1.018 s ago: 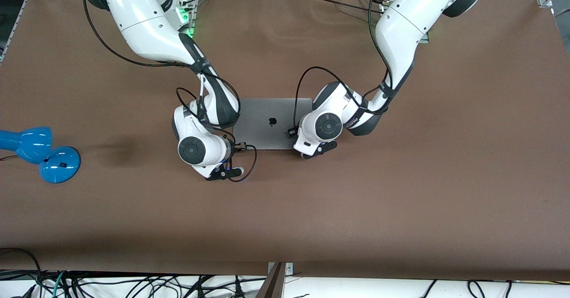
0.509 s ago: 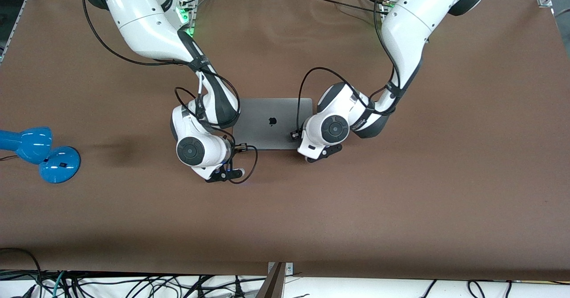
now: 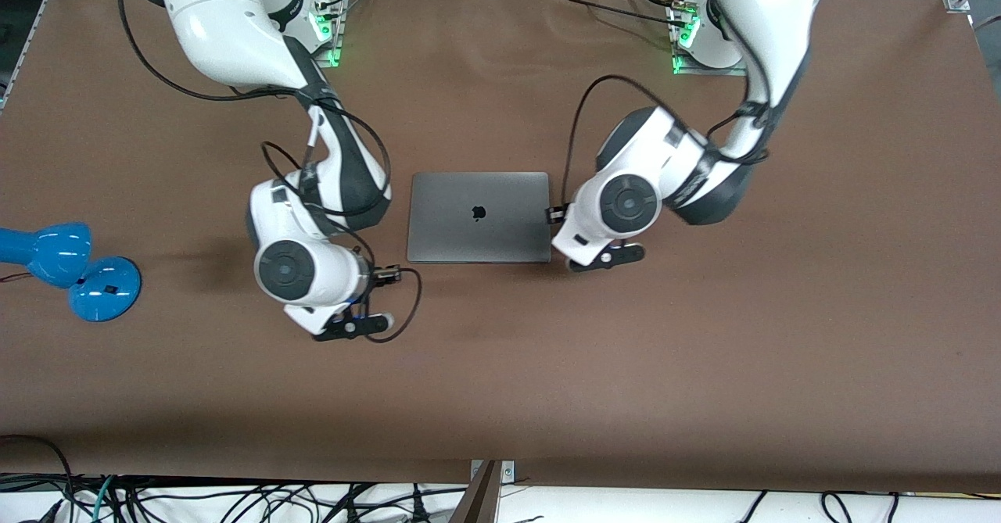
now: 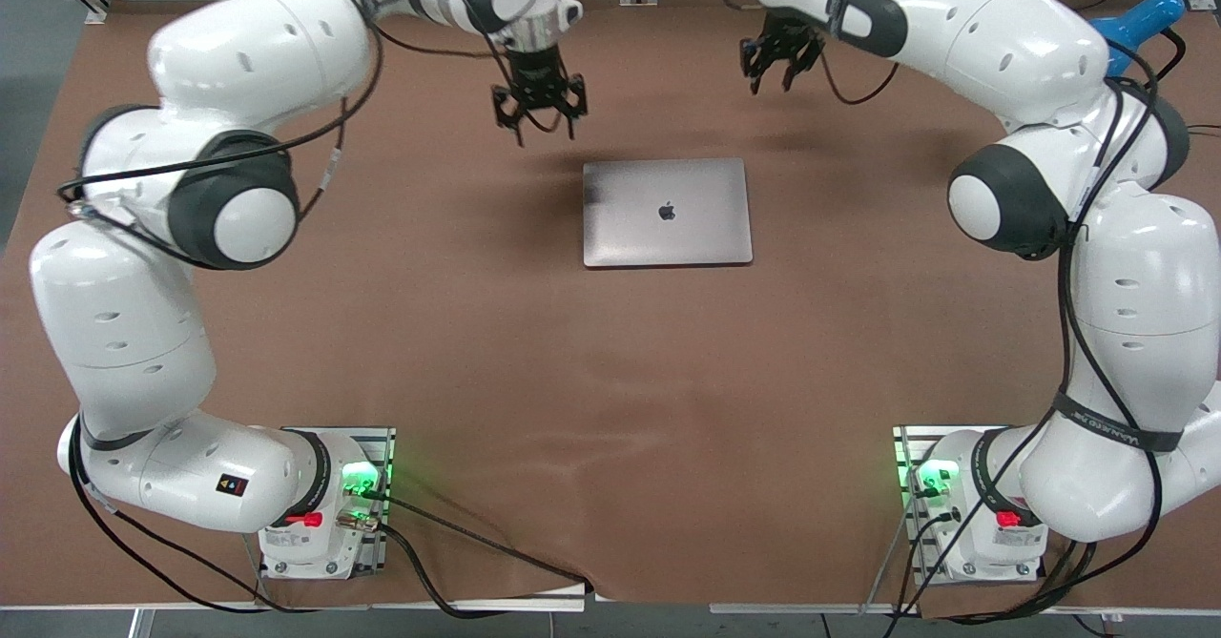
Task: Close laptop with both arms from behind
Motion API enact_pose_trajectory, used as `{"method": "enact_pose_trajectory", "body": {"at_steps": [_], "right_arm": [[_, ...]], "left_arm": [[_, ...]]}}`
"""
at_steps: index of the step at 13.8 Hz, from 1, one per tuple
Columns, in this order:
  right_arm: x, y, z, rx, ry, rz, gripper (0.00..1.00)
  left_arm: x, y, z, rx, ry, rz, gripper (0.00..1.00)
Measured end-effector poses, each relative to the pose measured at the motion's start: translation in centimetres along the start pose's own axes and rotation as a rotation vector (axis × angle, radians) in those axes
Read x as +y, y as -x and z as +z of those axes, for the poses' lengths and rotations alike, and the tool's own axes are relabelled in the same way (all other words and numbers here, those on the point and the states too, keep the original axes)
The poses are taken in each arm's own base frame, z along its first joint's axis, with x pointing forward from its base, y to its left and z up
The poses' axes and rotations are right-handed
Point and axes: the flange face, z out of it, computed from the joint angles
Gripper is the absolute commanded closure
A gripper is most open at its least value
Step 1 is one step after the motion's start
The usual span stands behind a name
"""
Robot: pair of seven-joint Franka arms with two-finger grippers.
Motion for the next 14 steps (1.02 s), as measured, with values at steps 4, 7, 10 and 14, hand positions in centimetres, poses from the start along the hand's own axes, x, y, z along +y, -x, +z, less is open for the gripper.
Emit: {"method": "enact_pose_trajectory", "body": {"at_steps": [4, 7, 10, 14], "right_arm": [[7.4, 1.0, -8.5, 0.052, -0.026, 0.093, 0.0], [13.1, 3.0, -15.1, 0.104, -0.052, 0.157, 0.0], [15.5, 5.1, -19.8, 0.15, -0.048, 0.184, 0.0], [16.9, 7.6, -23.9, 0.204, -0.004, 0.178, 0.0]], "left_arm": [[-8.9, 3.3, -10.8, 0.086, -0.008, 0.001, 0.0], [-14.4, 7.2, -16.2, 0.173, -0.01, 0.071, 0.0], [-19.7, 8.0, -17.5, 0.203, -0.022, 0.119, 0.0], [-23.6, 6.4, -14.0, 0.226, -0.025, 0.172, 0.0]]}}
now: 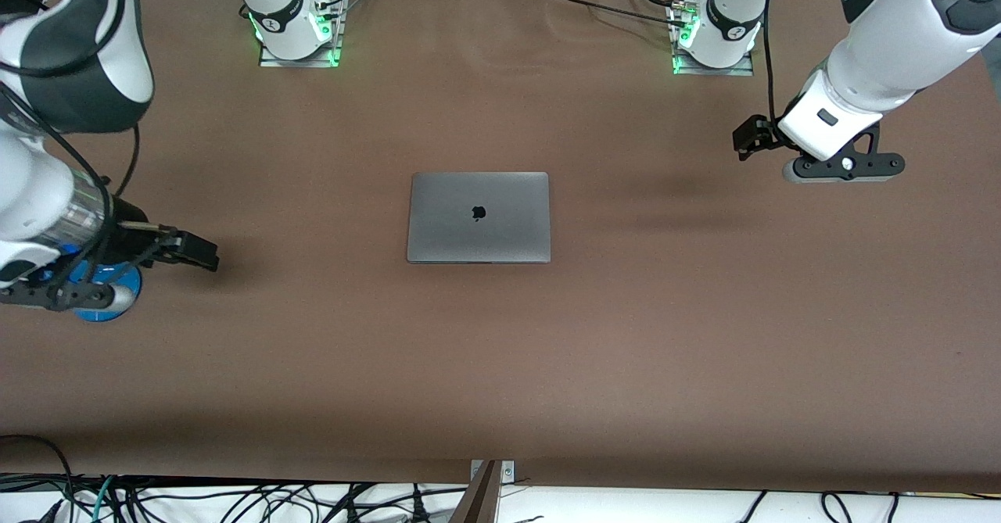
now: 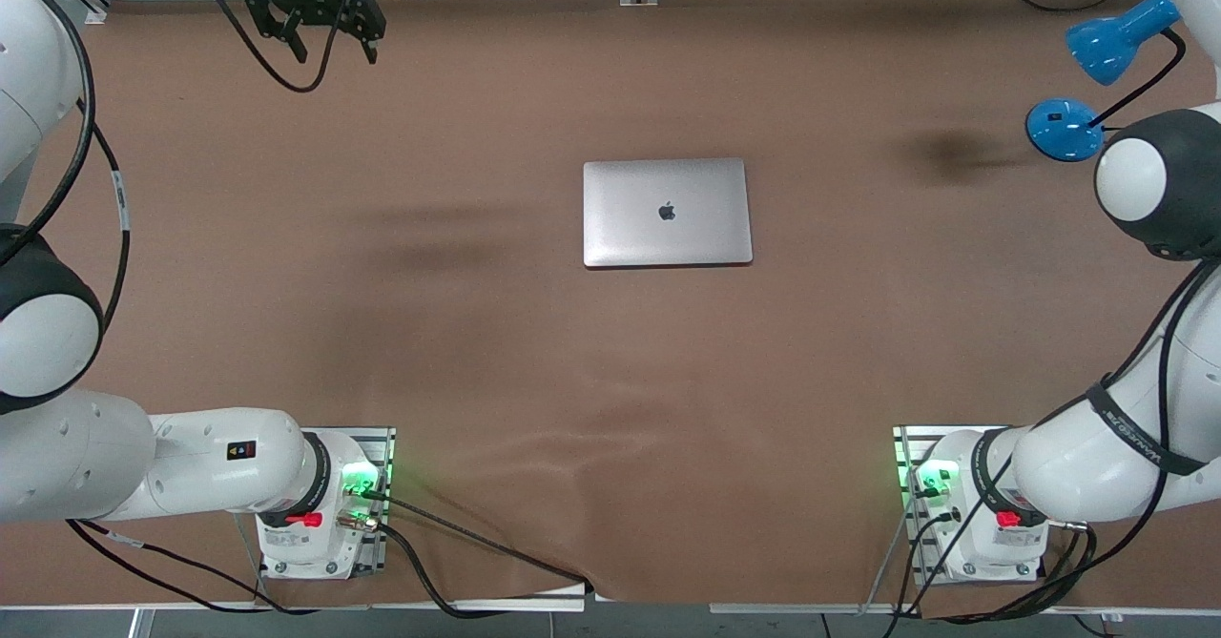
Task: Close laptop with both arms from behind
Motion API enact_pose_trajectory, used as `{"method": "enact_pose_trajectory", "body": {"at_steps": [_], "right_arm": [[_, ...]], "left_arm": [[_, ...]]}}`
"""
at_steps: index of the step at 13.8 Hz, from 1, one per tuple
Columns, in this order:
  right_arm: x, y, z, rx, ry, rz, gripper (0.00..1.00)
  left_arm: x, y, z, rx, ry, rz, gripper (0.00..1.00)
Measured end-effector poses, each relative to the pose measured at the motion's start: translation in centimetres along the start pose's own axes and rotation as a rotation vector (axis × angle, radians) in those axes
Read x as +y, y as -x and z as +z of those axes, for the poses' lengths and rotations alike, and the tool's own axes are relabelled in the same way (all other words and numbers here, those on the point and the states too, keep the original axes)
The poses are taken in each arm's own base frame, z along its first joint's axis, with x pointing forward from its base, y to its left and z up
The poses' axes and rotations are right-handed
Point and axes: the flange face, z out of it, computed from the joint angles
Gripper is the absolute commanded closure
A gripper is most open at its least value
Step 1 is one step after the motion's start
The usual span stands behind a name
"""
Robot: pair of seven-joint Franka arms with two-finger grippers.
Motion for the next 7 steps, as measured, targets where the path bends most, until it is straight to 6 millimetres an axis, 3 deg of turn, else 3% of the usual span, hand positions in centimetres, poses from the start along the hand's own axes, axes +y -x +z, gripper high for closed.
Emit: {"method": "enact_pose_trajectory", "body": {"at_steps": [2, 4, 7], "right_arm": [[1.6, 0.4, -1.2, 0.007, -0.006, -0.008, 0.0], [3.3, 0.7, -1.8, 0.008, 0.016, -0.011, 0.0], [3.9, 1.4, -2.5, 0.012, 0.04, -0.015, 0.0]], "left_arm": [[-1.9, -0.1, 0.5, 0.001, 0.001, 0.058, 0.0], [-5.4, -0.2, 0.1, -0.004, 0.006, 0.1, 0.0], [-10.3, 0.7, -1.5, -0.025, 0.022, 0.074, 0.0]]}}
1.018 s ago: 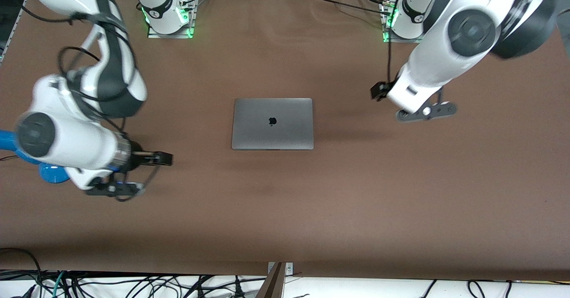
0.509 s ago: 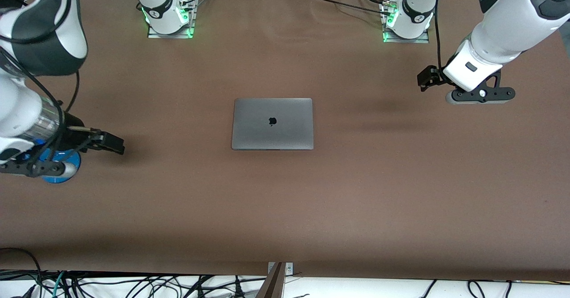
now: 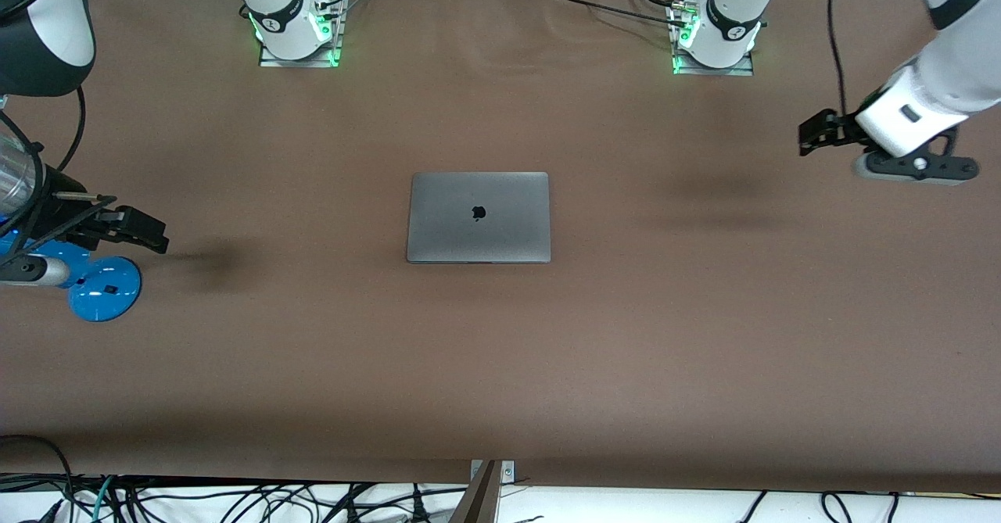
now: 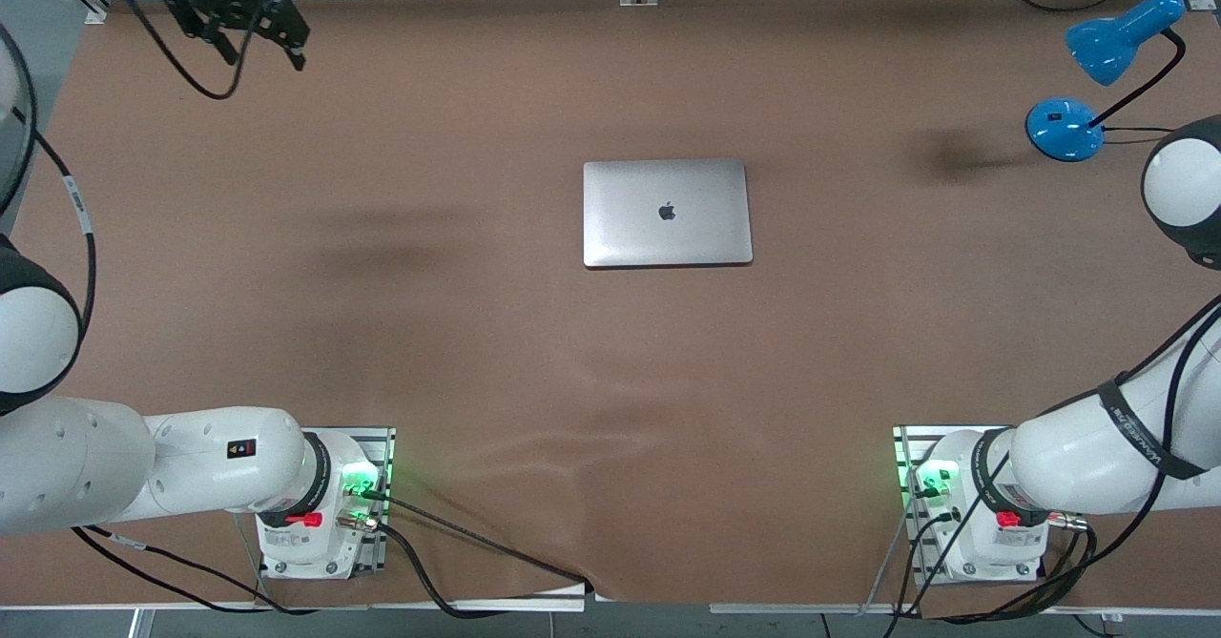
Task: Close laptop with both arms from behind
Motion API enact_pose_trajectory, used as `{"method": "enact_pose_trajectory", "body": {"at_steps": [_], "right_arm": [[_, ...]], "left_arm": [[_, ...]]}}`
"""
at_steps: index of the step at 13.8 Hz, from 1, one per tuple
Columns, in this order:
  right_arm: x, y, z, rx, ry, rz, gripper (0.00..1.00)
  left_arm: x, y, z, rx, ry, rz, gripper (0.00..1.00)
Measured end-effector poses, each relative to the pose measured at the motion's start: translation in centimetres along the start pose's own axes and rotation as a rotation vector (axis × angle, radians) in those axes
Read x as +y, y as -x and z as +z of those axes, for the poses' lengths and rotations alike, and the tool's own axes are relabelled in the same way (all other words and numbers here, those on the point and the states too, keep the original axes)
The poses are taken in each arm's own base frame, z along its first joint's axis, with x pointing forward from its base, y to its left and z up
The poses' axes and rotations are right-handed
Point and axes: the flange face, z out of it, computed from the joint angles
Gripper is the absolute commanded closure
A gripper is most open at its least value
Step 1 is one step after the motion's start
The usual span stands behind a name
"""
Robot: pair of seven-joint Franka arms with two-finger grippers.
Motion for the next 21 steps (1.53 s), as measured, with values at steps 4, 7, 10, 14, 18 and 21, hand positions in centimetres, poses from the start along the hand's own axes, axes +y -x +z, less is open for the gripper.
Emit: {"method": "enact_pose_trajectory", "body": {"at_steps": [4, 7, 10, 14, 18, 21], "right_arm": [[0.7, 1.6, -0.5, -0.017, 0.008, -0.001, 0.0], [2.3, 2.2, 0.7, -0.042, 0.011, -0.009, 0.0], [2.9, 2.9, 1.3, -0.058, 0.012, -0.008, 0.0], [2.8, 4.0, 1.1, -0.068, 0.011, -0.012, 0.0], [2.7, 4.2, 1.1, -0.072, 0.009, -0.019, 0.0], [2.7, 4.3, 1.3, -0.078, 0.01, -0.019, 0.0]], "left_arm": [[1.5, 0.7, -0.7, -0.017, -0.005, -0.004, 0.0], [4.8, 1.1, -2.8, -0.002, -0.035, -0.037, 0.0], [3.1, 1.2, -4.5, 0.024, -0.02, -0.077, 0.0], [0.7, 1.1, -4.7, 0.035, 0.022, -0.068, 0.0], [1.0, 1.1, -5.0, 0.105, 0.031, -0.037, 0.0], [1.4, 1.8, -5.2, 0.126, 0.067, -0.035, 0.0]]}}
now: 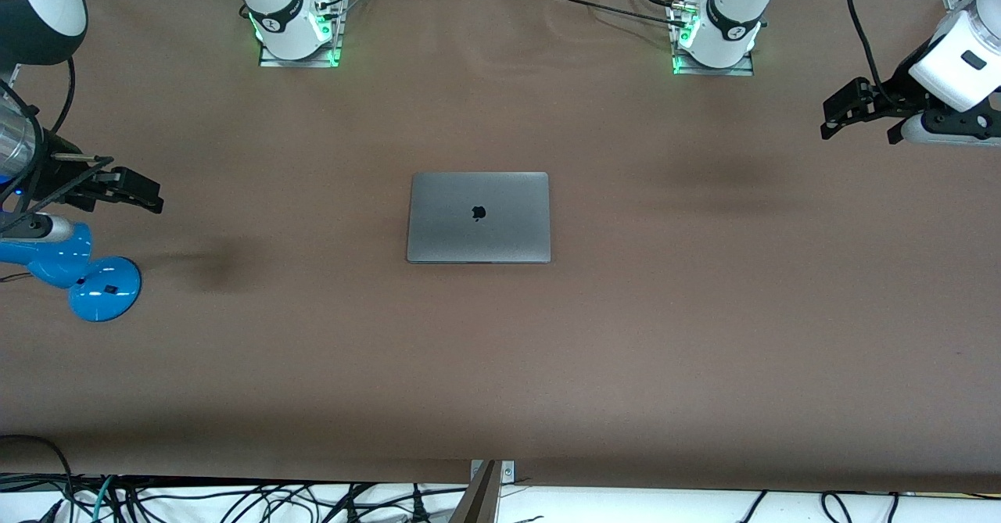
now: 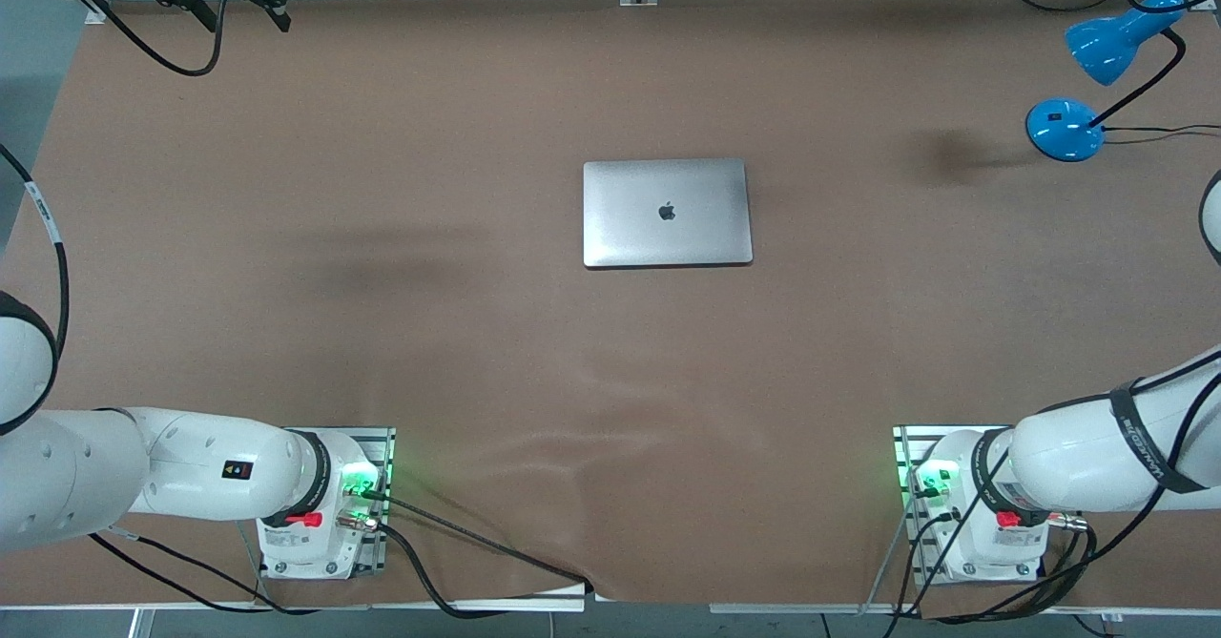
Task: Close laptop with both arms from behind
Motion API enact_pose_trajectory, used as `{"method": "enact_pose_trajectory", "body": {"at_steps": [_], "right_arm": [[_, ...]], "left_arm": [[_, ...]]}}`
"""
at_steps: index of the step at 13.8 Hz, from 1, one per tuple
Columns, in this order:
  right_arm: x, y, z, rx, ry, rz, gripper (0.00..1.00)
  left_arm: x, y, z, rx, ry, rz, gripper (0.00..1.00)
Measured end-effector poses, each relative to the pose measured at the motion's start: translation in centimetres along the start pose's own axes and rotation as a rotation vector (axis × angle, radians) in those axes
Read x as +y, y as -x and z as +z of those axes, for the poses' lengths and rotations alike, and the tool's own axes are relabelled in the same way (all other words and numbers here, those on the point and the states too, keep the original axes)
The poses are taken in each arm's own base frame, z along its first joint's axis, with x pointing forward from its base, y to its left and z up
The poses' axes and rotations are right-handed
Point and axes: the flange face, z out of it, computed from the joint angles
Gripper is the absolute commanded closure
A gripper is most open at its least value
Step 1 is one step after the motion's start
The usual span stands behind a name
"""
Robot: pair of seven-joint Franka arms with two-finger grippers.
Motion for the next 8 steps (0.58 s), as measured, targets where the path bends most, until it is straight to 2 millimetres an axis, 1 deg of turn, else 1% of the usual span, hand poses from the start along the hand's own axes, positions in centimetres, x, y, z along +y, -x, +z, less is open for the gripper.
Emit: {"method": "enact_pose_trajectory", "body": {"at_steps": [4, 8], "right_arm": [[0.1, 0.7, -0.1, -0.035, 0.002, 0.001, 0.0], [-0.5, 1.5, -0.9, -0.05, -0.03, -0.004, 0.0]], "left_arm": [[0.2, 0.2, -0.1, 0.001, 0.008, -0.002, 0.0], [0.8, 0.2, 0.2, -0.005, 0.006, 0.004, 0.0]]}}
